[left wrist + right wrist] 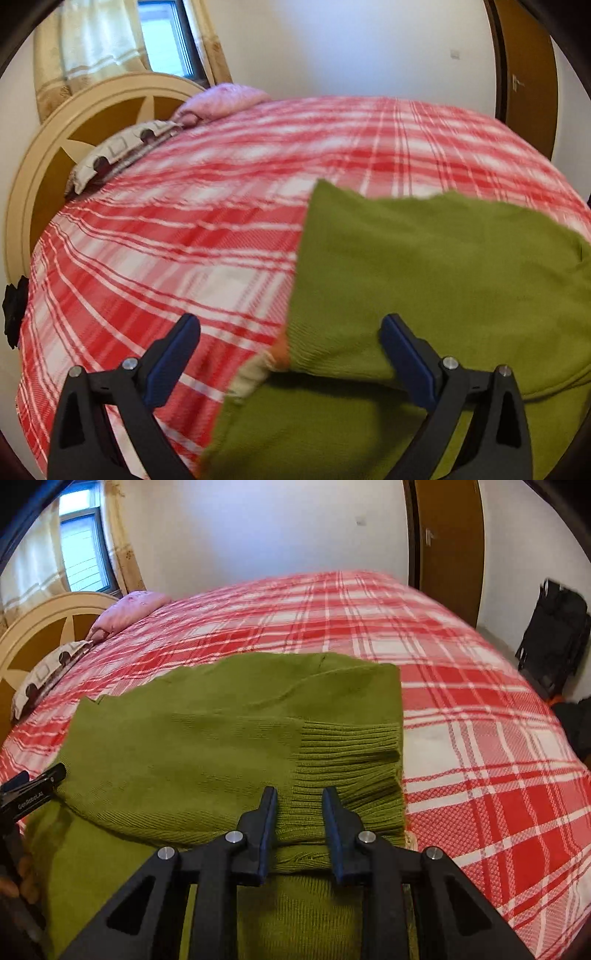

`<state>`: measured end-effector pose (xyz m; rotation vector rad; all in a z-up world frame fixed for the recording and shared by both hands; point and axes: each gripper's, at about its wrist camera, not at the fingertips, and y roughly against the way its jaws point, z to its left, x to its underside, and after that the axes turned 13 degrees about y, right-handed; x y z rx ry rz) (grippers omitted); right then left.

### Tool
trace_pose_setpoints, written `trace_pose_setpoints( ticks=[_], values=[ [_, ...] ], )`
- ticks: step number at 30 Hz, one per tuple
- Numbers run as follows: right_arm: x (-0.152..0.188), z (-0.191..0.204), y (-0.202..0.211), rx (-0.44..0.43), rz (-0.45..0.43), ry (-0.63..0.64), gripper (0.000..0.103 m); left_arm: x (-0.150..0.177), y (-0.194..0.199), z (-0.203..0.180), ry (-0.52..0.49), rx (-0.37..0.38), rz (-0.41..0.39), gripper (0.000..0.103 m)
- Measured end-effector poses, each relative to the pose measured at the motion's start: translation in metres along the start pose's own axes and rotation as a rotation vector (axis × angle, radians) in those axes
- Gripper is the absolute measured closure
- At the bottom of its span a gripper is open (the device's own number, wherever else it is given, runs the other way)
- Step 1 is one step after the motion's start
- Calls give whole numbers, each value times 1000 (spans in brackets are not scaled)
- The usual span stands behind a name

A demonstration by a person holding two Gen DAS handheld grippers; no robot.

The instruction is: Fold small clothes

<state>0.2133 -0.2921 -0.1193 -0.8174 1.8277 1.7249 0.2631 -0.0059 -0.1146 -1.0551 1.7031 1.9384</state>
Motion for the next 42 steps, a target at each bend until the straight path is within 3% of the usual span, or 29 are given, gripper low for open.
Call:
trace_pose_setpoints(
  ticks=[6, 13, 18, 29, 34, 42],
  values=[
    [0, 12, -3, 48, 11, 64, 64, 7, -3, -1, 5, 1, 12, 0],
    [3, 24, 13, 48, -1, 94, 35, 12, 3, 8, -15, 40, 37, 0],
    [19, 39, 43, 51, 3, 141, 34, 27, 32, 23, -104, 68, -38, 0],
    [60, 36, 119, 139, -4, 165, 34, 43, 86, 79, -131, 195, -121, 0],
    [78, 31, 143, 137, -4, 168, 34, 61, 107, 96, -194, 268, -106, 0],
    [120, 6, 185, 64, 67, 124, 34, 100, 131, 118, -313, 394, -23, 0]
  ],
)
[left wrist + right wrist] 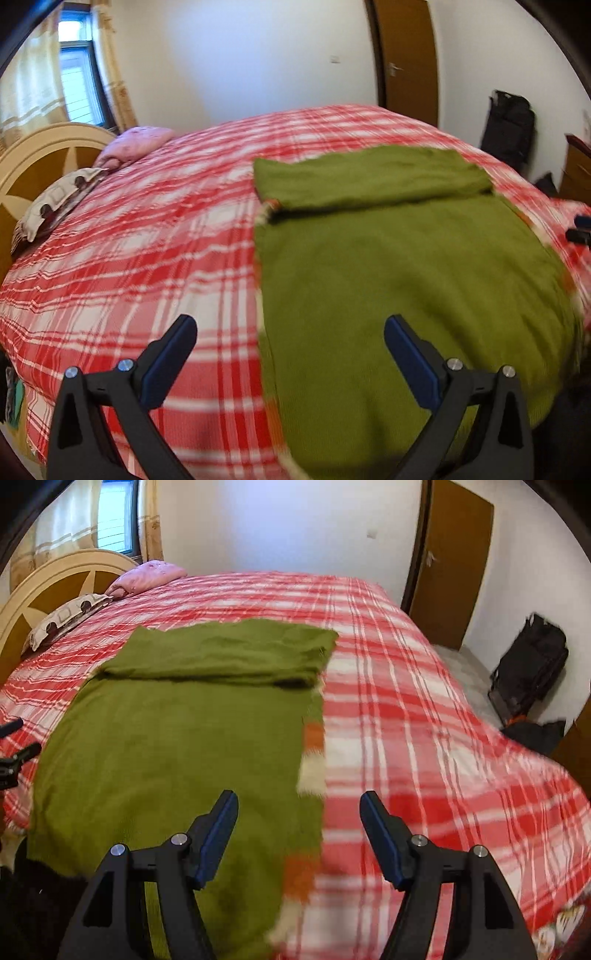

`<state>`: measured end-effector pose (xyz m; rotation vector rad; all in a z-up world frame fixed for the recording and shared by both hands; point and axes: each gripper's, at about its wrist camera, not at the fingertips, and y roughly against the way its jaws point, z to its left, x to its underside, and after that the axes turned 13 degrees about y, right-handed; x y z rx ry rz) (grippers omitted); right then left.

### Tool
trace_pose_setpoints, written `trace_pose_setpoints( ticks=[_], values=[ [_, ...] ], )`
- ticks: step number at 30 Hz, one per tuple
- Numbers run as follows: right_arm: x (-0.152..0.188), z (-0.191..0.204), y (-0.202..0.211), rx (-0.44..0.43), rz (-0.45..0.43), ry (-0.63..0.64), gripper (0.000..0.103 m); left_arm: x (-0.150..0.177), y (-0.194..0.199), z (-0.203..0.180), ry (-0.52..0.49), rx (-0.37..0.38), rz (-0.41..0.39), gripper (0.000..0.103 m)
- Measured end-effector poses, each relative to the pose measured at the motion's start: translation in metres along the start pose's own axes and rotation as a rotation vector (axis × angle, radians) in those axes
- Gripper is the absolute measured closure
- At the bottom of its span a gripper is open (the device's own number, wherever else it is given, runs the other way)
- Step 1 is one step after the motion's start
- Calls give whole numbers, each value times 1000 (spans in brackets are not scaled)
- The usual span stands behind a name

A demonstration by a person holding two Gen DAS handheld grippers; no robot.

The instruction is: Fold small clothes

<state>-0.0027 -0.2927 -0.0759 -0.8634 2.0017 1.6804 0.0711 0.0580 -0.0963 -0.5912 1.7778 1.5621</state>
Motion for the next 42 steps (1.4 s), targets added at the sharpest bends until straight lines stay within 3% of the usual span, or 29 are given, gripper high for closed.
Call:
trace_pose_setpoints(
  ticks=[7, 13, 18, 23, 27, 29, 33, 34, 35, 36, 38, 42],
  values=[
    [47, 5, 13, -135, 87, -120, 34, 33, 11, 2, -3, 107, 123, 0],
    [74, 32, 18, -233, 166, -148, 34, 61, 20, 13, 29, 145, 198, 0],
    [79, 46, 14, -274, 197, -155, 34, 75, 15, 29, 145, 219, 284, 0],
    [81, 63, 3, -304, 235, -139, 34, 80, 13, 21, 137, 250, 305, 3],
    [91, 72, -12, -249, 302, -117, 34, 87, 6, 12, 100, 259, 351, 20],
    [95, 71, -17, -270, 314, -142, 34, 90, 2, 11, 97, 264, 379, 35],
    [99, 79, -25, -279, 335, -118, 34, 94, -4, 8, 91, 273, 414, 50],
    [102, 80, -27, -296, 342, -124, 46, 94, -4, 7, 88, 273, 416, 56],
    [104, 79, -29, -319, 343, -133, 73, 95, -4, 7, 87, 275, 415, 63],
    [106, 78, -33, -332, 353, -145, 82, 95, -5, 7, 91, 280, 418, 67],
    [108, 74, -34, -344, 352, -170, 88, 96, -8, 6, 103, 287, 428, 78],
    [105, 67, -28, -366, 320, -187, 97, 96, -7, 6, 115, 309, 431, 89]
  ],
)
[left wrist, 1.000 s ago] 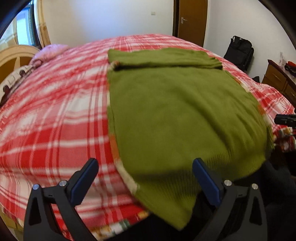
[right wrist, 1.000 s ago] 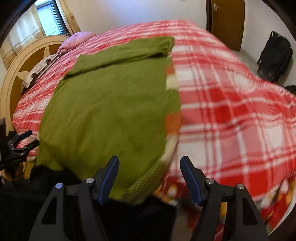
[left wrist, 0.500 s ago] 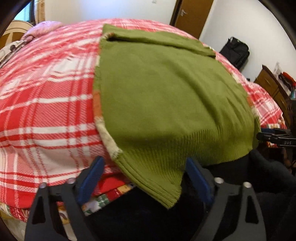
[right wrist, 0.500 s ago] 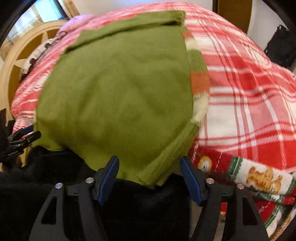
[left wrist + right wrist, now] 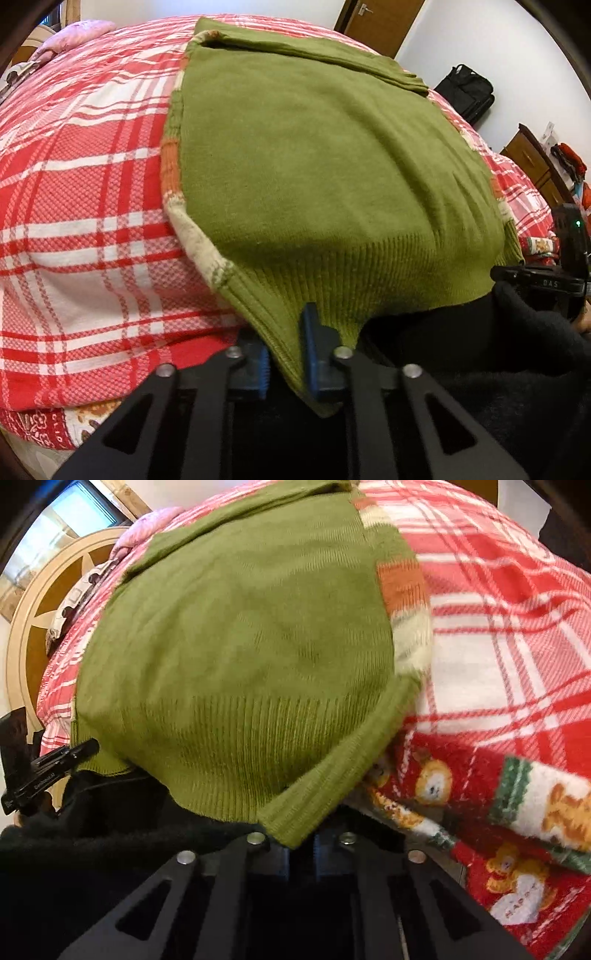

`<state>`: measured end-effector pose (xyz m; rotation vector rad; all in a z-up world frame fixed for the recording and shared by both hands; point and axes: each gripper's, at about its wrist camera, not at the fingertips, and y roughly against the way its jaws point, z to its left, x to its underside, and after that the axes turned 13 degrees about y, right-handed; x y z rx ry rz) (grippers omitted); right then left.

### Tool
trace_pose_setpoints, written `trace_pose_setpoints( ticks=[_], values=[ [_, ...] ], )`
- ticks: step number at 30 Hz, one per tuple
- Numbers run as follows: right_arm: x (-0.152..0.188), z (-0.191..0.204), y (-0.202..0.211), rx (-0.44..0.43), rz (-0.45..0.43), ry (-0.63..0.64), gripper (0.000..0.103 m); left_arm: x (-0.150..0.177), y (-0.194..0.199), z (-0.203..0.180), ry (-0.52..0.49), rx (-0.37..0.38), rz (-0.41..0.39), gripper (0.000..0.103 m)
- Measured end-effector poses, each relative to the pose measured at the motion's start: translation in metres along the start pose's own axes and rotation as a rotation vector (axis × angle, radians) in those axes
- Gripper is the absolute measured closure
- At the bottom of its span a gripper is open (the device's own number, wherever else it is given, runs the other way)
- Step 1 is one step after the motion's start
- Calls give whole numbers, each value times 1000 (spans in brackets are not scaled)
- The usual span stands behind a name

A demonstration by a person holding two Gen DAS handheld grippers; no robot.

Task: Fold small clothes
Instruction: 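Grasp the sweater hem with the left tool while the right tool grasps the hem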

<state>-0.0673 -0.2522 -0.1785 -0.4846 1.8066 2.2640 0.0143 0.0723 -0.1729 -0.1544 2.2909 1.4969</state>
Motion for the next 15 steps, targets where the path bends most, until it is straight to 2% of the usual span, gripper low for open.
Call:
trace_pose_setpoints(
  ticks=[2, 5, 11, 15],
  values=[
    [-4, 1, 9, -31, -24, 1, 97, -1, 2, 0, -4, -1, -8, 94],
    [-9, -1, 28, -115, -88, -25, 97, -4, 11, -4, -25, 16, -30, 96],
    [-47, -6, 69, -221, -244, -56, 97, -31, 49, -18, -66, 86, -144, 96],
    [-81, -14, 80, -207, -321, -53, 97, -69, 65, -23, -56, 149, -191, 96]
  ],
)
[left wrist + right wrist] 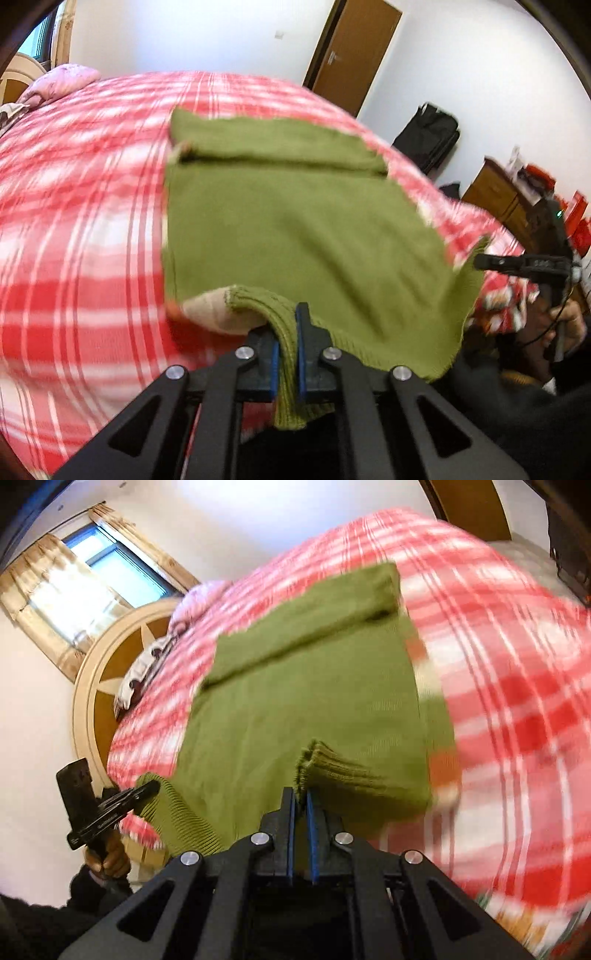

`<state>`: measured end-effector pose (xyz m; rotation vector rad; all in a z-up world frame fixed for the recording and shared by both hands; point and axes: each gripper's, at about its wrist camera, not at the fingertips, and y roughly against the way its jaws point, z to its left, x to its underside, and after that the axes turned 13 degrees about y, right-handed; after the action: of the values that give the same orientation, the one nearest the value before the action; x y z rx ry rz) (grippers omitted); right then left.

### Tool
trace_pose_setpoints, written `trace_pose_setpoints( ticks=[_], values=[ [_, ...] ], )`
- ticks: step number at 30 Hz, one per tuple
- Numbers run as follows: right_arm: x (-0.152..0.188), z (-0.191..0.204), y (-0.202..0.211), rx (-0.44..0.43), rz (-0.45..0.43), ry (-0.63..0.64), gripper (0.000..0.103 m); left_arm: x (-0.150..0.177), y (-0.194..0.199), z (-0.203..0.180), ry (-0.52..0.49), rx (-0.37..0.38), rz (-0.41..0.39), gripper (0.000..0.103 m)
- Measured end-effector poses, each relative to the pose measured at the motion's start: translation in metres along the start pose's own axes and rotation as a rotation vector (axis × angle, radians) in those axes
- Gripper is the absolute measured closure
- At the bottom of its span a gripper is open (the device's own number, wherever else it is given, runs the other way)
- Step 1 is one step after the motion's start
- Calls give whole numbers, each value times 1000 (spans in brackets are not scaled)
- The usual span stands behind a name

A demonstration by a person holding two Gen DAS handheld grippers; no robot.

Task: Fold small clothes
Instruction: 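Grasp the sweater hem with the left tool while the right tool grasps the hem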

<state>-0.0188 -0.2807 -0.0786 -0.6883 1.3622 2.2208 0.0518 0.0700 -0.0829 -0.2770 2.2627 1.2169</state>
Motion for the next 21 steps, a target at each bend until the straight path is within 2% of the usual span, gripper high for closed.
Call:
trace_pose_setpoints(
  ticks=[5, 8, 11, 18, 21],
  values=[
    [-47, -23, -13, 60, -64, -13, 97, -44, -17, -1, 25, -8, -27, 96],
    [-56, -36, -6, 138, -107, 21, 97, -66, -38, 11, 82, -44, -12, 96],
    [-62, -33, -4, 135, -119, 69, 97, -79, -56, 22, 137, -75, 9, 96],
    [-26, -30, -34, 109, 121, 188, 97, -71, -83, 25, 124, -121, 57, 95],
    [-15, -32, -46, 59, 158, 169, 96, -73, -85, 27, 145, -112, 64, 93]
  ],
)
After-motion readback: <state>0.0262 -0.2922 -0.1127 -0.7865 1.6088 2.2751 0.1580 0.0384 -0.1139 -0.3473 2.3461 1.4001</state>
